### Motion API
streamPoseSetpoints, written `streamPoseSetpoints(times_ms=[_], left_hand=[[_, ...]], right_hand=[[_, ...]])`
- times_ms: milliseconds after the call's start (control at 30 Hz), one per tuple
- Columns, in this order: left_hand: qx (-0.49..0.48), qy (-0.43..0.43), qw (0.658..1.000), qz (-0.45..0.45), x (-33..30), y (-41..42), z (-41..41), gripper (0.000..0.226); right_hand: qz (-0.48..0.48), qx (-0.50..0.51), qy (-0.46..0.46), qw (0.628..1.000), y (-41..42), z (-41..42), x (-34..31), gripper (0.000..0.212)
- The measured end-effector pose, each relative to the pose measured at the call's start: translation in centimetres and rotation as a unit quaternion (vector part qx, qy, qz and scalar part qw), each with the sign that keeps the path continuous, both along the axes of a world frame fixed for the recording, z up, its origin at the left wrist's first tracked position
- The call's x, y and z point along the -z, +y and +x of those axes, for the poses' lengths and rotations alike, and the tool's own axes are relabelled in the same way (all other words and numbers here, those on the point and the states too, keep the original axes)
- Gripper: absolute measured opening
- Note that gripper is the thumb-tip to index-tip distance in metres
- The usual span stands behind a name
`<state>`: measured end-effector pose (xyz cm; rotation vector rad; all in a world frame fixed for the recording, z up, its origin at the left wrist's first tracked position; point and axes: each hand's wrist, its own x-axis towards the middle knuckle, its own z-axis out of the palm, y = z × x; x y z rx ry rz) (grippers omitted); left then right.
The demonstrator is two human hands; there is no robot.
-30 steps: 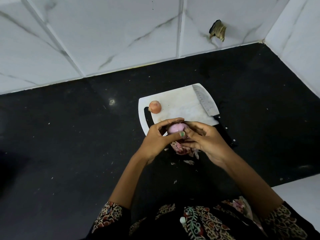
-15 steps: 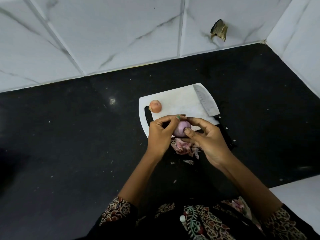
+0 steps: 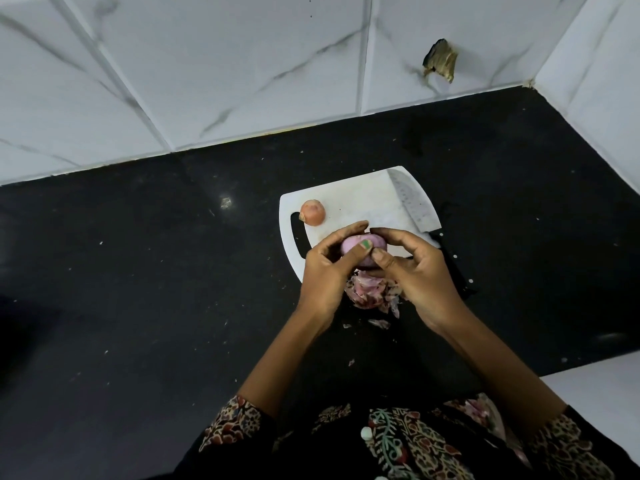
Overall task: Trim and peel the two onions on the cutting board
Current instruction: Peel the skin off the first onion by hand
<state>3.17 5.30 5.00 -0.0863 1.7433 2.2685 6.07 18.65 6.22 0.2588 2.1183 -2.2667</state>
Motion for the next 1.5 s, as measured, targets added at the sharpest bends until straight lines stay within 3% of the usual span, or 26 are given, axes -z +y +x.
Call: streamPoseSetpoints(times_ms=[233,400,567,733,833,933,1167,1333,1400,1500], left_hand=[[-0.112,-0.021,0.993,0.028,-0.5,2.4,0.8,0.022],[-0.131,-0.056,0.986,0.085,-0.6,3.0,0.3,0.03],[-0.139,-0.048,0.986,0.082,-0.5,2.6,-0.7,0.032],[-0.101,-0.044,0.993,0.052,-0.6,1.8,-1.0,0.031],[-0.028,-0.019,0.999,0.028,-0.3,1.5,-0.4,0.028],[0.019,-0.001,1.0,0.002,0.0,1.4,-0.1,0.029],[-0.06,-0.027,0.996,0.053,-0.7,2.1,-0.3,0.03],[-0.058,-0.151,0.979,0.126,-0.7,0.3,-3.0,0.013],[-0.062,-0.179,0.974,0.126,-0.6,-0.3,-3.4,0.011],[-0.102,-0.157,0.981,0.046,-0.1,-0.2,-3.3,0.003]], right_hand=[[0.14,0.007,0.069,0.988,-0.7,0.1,0.2,0.03],[0.179,0.011,0.102,0.978,-1.0,0.2,0.5,0.031],[0.24,0.003,0.164,0.957,-1.1,0.4,0.7,0.035],[0.167,0.023,0.096,0.981,-1.2,0.5,0.5,0.03],[0.079,0.059,0.029,0.995,-0.7,0.3,0.4,0.027],[0.063,0.061,0.017,0.996,-0.6,0.3,0.5,0.027],[0.131,0.029,0.078,0.988,-0.8,0.6,0.6,0.033],[0.151,-0.005,0.151,0.977,-1.4,1.3,0.4,0.033],[0.11,-0.018,0.111,0.988,-1.7,1.3,0.2,0.032],[0.045,0.0,0.032,0.998,-1.9,1.3,0.1,0.028]])
